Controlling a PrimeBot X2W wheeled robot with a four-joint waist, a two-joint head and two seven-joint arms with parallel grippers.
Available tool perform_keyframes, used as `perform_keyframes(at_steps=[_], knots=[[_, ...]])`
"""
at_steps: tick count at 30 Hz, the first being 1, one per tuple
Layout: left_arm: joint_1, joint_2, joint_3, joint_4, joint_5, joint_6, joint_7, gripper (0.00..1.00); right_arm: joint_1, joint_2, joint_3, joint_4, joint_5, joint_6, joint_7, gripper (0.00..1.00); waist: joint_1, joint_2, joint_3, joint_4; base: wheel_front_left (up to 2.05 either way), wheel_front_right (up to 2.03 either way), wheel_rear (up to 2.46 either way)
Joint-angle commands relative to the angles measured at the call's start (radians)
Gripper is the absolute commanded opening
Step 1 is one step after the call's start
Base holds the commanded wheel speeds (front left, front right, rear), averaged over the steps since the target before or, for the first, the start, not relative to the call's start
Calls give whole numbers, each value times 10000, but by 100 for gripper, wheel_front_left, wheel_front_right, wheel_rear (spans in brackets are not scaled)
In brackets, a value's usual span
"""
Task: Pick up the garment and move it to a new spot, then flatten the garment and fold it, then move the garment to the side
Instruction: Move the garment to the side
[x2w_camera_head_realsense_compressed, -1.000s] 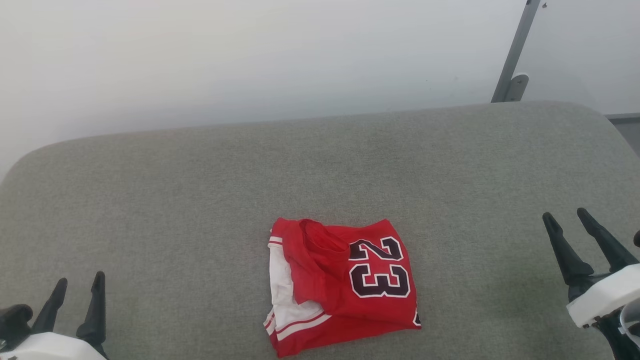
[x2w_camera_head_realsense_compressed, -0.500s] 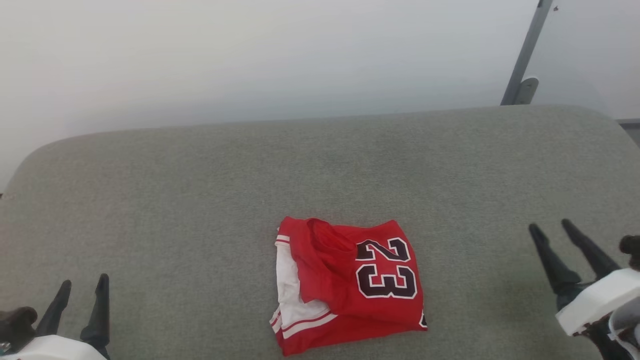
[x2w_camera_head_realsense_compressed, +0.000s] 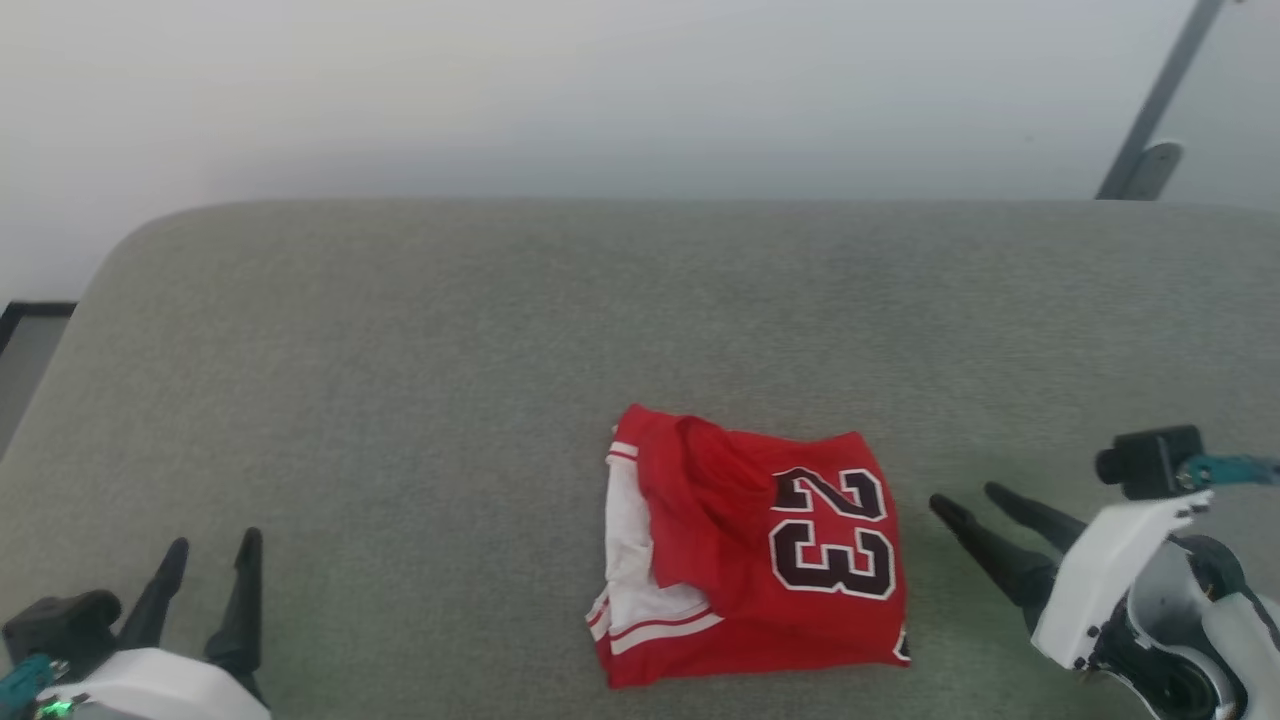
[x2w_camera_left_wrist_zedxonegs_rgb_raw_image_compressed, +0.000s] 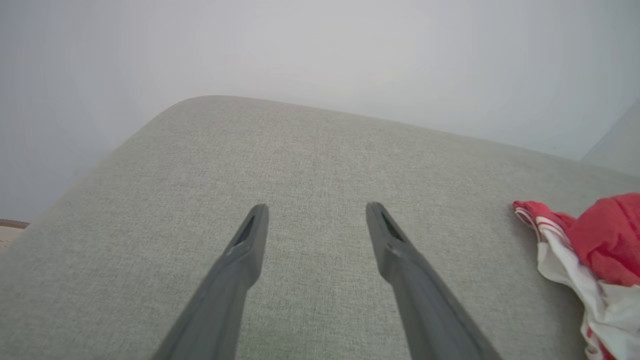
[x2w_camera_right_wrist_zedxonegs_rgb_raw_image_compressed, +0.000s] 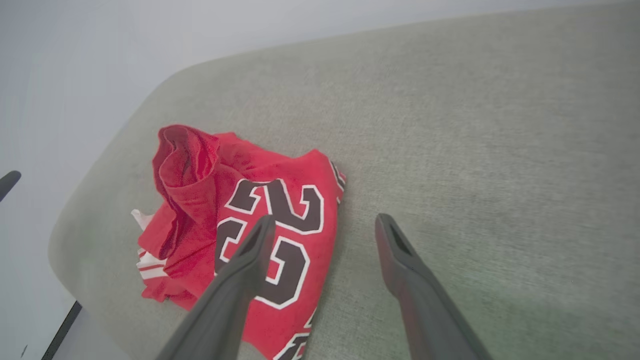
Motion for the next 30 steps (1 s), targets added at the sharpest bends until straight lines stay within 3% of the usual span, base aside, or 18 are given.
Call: perform_keyframes(at_steps=[1,8,17,27,28,29,30], knots=[[-213,-83,-80,11,155,-20,-9,100,-209,52,127,16,155,-2,559,100,0,-1,229,295,0,0,0],[-704,-379,-426,149,267,-119,-4,100,-774,74,102,456,248,-2,2992,100,0,-1,714,959,0,0,0],[-1397,-787,-749,467,460,-293,-49,100,-1340,483,-100,875,-776,-2,5755,100,0,-1,1575,1664,0,0,0],[-1886,-1124,-868,854,654,-456,-84,100,-1194,1648,-430,1422,-1461,-2,7151,100,0,-1,1918,1980,0,0,0],[-1932,-1142,-860,888,662,-479,-85,100,-1194,1729,-480,1366,-1511,0,7238,69,0,-1,1924,1983,0,0,0],[-1959,-1159,-840,919,670,-495,-88,100,-1196,1779,-530,1272,-1549,0,7289,9,0,-1,1924,1979,0,0,0],[-1972,-1170,-821,948,679,-514,-90,100,-1179,1800,-607,1189,-1572,1,7373,0,0,-1,1920,1965,0,0,0]])
